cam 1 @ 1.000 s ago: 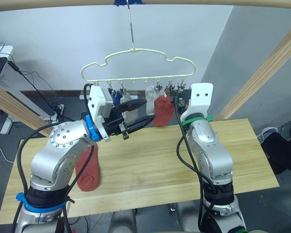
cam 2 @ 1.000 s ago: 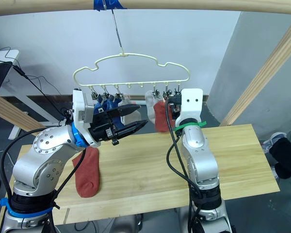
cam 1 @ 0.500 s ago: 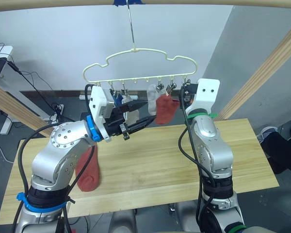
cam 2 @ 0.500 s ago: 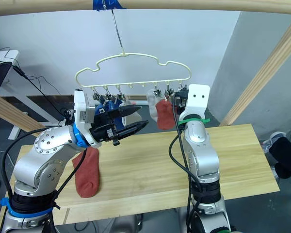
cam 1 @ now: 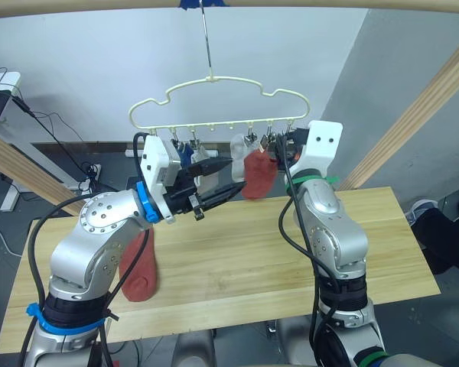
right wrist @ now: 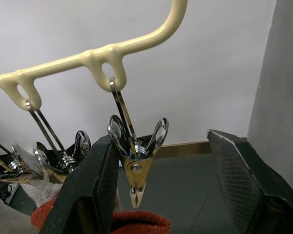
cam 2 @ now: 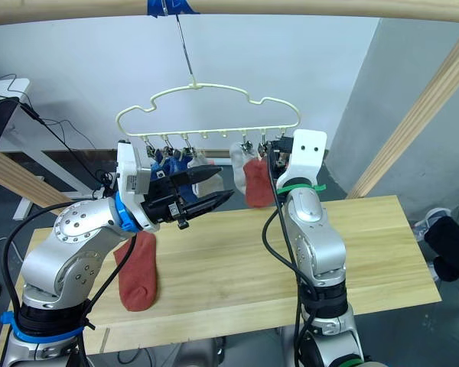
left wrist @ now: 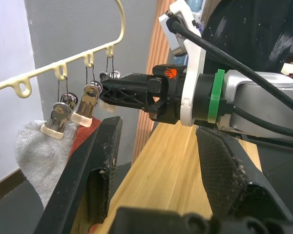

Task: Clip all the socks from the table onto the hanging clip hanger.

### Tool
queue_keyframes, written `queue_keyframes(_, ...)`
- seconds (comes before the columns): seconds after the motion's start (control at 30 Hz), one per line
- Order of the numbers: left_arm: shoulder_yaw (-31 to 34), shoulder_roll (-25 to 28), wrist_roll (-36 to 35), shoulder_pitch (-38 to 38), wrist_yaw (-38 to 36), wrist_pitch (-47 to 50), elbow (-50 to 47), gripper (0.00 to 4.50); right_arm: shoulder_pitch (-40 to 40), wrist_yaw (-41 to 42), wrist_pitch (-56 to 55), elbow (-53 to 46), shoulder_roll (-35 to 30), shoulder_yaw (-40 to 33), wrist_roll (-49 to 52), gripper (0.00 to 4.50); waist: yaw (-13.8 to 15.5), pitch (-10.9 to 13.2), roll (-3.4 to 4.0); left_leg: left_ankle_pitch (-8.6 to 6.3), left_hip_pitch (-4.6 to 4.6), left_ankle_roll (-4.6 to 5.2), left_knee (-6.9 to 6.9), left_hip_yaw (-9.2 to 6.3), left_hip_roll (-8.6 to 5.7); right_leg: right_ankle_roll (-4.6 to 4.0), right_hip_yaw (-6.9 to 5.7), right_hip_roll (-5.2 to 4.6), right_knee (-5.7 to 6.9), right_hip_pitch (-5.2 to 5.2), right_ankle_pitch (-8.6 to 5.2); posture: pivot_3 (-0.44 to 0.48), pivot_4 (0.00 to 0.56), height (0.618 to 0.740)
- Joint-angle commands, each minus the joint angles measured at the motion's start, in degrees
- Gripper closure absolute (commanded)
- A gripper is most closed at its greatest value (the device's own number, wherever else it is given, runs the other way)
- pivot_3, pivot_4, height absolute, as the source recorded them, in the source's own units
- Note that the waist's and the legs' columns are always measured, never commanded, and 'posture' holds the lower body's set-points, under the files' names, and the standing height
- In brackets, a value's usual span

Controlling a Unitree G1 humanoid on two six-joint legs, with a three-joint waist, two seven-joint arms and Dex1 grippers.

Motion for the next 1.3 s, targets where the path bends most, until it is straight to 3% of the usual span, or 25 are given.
queue_keyframes(0.03,-0.1,0.0,0.0,-0.1,0.2,-0.7,-2.0,1.85,-5.1,-1.0,-1.4,-3.5,6.0,0.4,1.8,1.60,0.0,0.0,0.00,0.00,0.00,0.00,0.00,0.00,0.00,0.00,0.00,0.00,0.00,0.00,0.00,-0.080,0.244,0.740)
queue_keyframes(1.07,-0.5,-0.2,0.6,-0.1,0.1,-0.8,-1.7,1.85,-6.2,-8.2,0.3,-5.0,7.3,1.0,10.4,1.60,0.0,0.0,0.00,0.00,0.00,0.00,0.01,-0.01,0.00,0.00,-0.01,0.00,0.00,0.00,0.00,-0.084,0.240,0.740)
queue_keyframes(1.17,-0.6,-0.3,0.6,-0.1,0.1,-0.8,-1.7,1.85,-6.1,-8.8,0.3,-5.1,7.4,1.1,11.1,2.18,0.0,0.0,0.00,0.00,0.00,0.00,0.01,0.00,0.00,0.00,0.00,0.00,0.01,0.00,0.00,-0.085,0.241,0.740)
queue_keyframes(1.3,-0.5,-0.5,0.5,0.0,0.3,-0.7,-1.6,1.85,-6.4,-9.2,-0.2,-5.1,6.9,1.2,11.5,3.63,0.0,0.0,0.00,0.00,0.00,0.00,0.01,0.00,0.00,0.00,0.00,0.00,0.01,0.00,0.00,-0.086,0.240,0.740)
